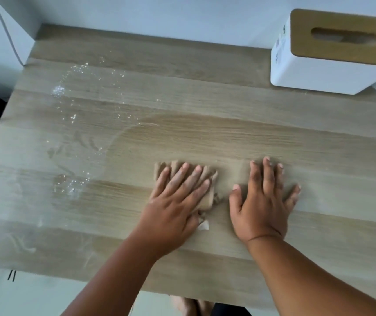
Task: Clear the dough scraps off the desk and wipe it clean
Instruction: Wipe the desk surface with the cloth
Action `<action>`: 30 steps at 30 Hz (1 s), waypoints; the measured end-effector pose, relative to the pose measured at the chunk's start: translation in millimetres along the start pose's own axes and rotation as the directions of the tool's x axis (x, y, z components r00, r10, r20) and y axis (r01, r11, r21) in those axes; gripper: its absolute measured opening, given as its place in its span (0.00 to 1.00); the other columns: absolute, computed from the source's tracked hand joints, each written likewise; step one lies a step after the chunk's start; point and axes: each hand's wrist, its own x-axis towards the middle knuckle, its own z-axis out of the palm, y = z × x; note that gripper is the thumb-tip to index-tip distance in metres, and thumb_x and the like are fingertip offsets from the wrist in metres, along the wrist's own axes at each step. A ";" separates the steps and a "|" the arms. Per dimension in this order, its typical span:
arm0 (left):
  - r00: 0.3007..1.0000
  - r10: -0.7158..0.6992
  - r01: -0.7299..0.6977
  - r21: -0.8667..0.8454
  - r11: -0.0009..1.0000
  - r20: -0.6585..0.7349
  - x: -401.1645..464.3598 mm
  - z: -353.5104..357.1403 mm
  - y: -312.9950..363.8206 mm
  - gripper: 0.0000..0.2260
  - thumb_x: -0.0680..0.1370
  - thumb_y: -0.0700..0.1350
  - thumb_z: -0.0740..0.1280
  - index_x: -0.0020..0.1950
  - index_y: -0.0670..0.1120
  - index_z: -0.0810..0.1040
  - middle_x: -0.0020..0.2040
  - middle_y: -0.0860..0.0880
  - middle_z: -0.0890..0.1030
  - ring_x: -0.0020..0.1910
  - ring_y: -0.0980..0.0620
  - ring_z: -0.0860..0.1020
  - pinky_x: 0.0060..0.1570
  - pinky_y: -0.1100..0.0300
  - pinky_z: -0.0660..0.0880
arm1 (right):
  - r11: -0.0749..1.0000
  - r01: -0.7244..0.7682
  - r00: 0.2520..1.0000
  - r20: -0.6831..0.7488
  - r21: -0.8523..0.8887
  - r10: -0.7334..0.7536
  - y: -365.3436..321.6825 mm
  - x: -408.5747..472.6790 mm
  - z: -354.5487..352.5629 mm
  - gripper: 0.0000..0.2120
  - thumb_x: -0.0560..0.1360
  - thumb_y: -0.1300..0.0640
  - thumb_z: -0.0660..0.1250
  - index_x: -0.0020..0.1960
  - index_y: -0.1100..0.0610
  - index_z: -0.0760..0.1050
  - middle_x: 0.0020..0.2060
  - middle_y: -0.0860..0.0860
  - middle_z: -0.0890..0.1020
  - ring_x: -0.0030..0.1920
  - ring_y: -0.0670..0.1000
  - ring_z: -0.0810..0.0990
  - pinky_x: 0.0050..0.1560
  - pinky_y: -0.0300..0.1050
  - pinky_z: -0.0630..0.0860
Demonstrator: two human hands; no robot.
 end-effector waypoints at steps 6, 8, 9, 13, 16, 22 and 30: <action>0.961 -0.274 0.275 0.034 0.961 -0.041 -6.2 -17.8 -49.2 0.31 0.77 0.56 0.59 0.81 0.50 0.66 0.83 0.47 0.61 0.83 0.43 0.55 0.77 0.33 0.56 | 1.000 -0.006 1.000 0.020 -0.012 0.006 -0.7 0.0 -1.0 0.34 0.79 0.40 0.52 0.81 0.51 0.60 0.84 0.51 0.53 0.83 0.57 0.46 0.78 0.73 0.44; 0.914 -0.405 0.406 0.037 0.913 -0.023 24.9 -21.2 -59.6 0.34 0.76 0.58 0.56 0.82 0.51 0.64 0.84 0.46 0.59 0.83 0.42 0.53 0.78 0.34 0.52 | 1.000 0.002 1.000 0.011 -0.010 -0.002 0.1 -0.1 -0.1 0.33 0.79 0.40 0.53 0.81 0.51 0.60 0.84 0.51 0.54 0.83 0.57 0.47 0.78 0.74 0.45; 0.885 -0.466 0.466 0.033 0.884 -0.018 43.1 -22.1 -64.3 0.35 0.75 0.60 0.55 0.83 0.52 0.61 0.84 0.46 0.57 0.84 0.42 0.51 0.79 0.34 0.49 | 1.000 0.007 1.000 0.003 -0.012 -0.006 0.0 -0.1 0.4 0.33 0.79 0.40 0.53 0.81 0.51 0.60 0.84 0.51 0.54 0.83 0.57 0.47 0.77 0.74 0.45; 0.852 -0.520 0.517 0.064 0.854 0.058 105.3 -21.2 -62.2 0.38 0.74 0.63 0.51 0.84 0.55 0.51 0.85 0.48 0.47 0.84 0.42 0.43 0.78 0.33 0.39 | 1.000 0.007 1.000 0.003 -0.023 -0.007 0.5 -0.1 0.6 0.34 0.79 0.40 0.52 0.82 0.52 0.59 0.84 0.52 0.54 0.84 0.57 0.47 0.77 0.74 0.45; 0.941 -0.329 0.322 0.087 0.943 0.076 105.6 -18.5 -39.5 0.37 0.75 0.63 0.51 0.84 0.54 0.56 0.85 0.48 0.50 0.84 0.42 0.46 0.79 0.34 0.45 | 1.000 0.007 1.000 0.013 -0.026 -0.007 -0.7 -0.1 -1.2 0.34 0.79 0.40 0.51 0.82 0.53 0.60 0.84 0.52 0.54 0.84 0.57 0.47 0.77 0.74 0.46; 0.997 -0.076 0.076 0.040 0.996 0.004 23.4 -10.2 -39.5 0.32 0.79 0.57 0.60 0.82 0.51 0.63 0.84 0.50 0.58 0.84 0.46 0.53 0.78 0.36 0.56 | 1.000 -0.004 1.000 0.023 -0.004 0.004 -1.7 -0.7 -4.0 0.34 0.78 0.41 0.53 0.81 0.52 0.61 0.83 0.52 0.55 0.84 0.57 0.47 0.77 0.74 0.46; 0.866 -0.500 0.500 0.019 0.866 -0.033 61.7 -29.5 -98.3 0.36 0.75 0.59 0.54 0.83 0.52 0.60 0.85 0.48 0.55 0.84 0.45 0.50 0.80 0.36 0.46 | 1.000 0.003 1.000 0.008 -0.022 -0.002 -0.3 0.1 -2.5 0.34 0.78 0.41 0.54 0.81 0.53 0.61 0.83 0.53 0.56 0.83 0.59 0.49 0.76 0.75 0.47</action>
